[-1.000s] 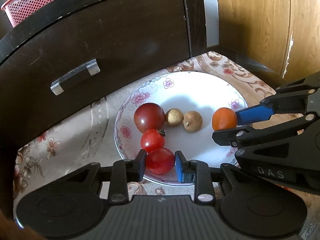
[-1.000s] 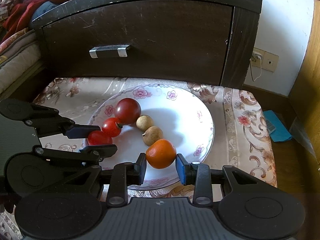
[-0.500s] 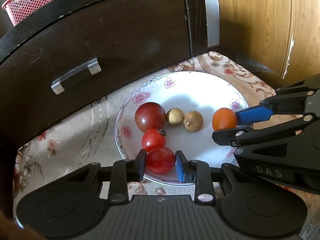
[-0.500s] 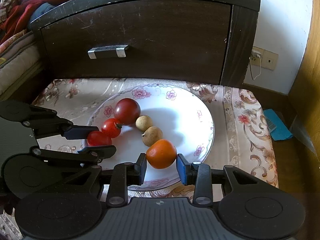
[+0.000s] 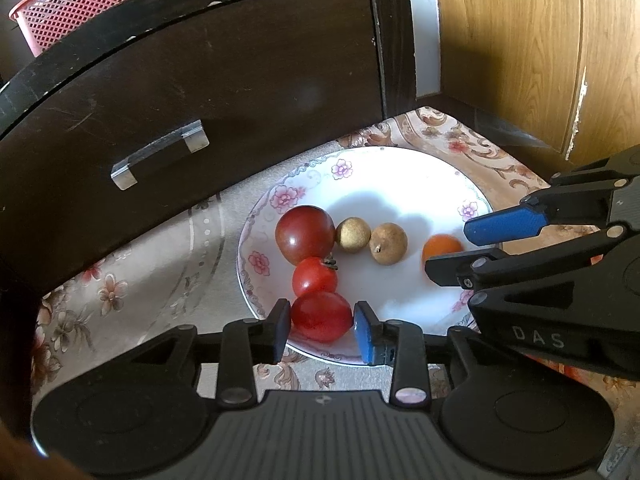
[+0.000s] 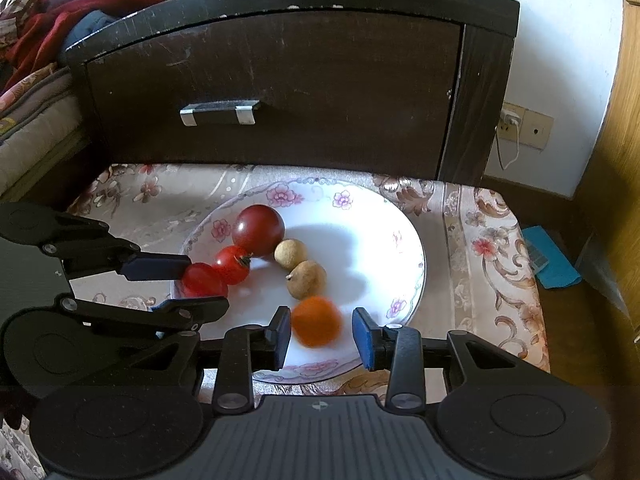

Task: Organize fruits
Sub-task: 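Open both tools to drop the tangerine and tomato into the bowl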

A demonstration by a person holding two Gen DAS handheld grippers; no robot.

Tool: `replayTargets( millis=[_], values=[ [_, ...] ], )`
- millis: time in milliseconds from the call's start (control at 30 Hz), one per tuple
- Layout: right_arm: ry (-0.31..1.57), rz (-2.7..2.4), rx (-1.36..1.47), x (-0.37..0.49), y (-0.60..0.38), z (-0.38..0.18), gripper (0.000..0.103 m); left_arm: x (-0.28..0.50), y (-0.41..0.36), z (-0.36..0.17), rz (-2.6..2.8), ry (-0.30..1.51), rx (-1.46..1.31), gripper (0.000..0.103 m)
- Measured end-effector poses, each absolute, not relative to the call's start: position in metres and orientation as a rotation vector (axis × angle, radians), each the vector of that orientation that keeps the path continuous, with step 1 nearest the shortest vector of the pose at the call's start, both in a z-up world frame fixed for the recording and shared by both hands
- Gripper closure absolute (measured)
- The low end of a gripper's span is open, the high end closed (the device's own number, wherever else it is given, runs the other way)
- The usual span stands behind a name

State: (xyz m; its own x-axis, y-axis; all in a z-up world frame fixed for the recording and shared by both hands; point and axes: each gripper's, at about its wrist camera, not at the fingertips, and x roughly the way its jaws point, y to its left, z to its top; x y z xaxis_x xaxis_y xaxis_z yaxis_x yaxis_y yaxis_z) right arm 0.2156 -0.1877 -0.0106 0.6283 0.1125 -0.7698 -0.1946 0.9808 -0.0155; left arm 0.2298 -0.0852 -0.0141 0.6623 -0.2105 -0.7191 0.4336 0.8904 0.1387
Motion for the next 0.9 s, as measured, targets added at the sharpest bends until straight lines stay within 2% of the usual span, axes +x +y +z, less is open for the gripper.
replayTargets(
  millis=[900],
  values=[
    [0.843, 0.189, -0.14, 0.175, -0.172, 0.015, 0.07, 0.186, -0.063, 0.013, -0.343, 0.742, 0.289, 0.057]
  ],
)
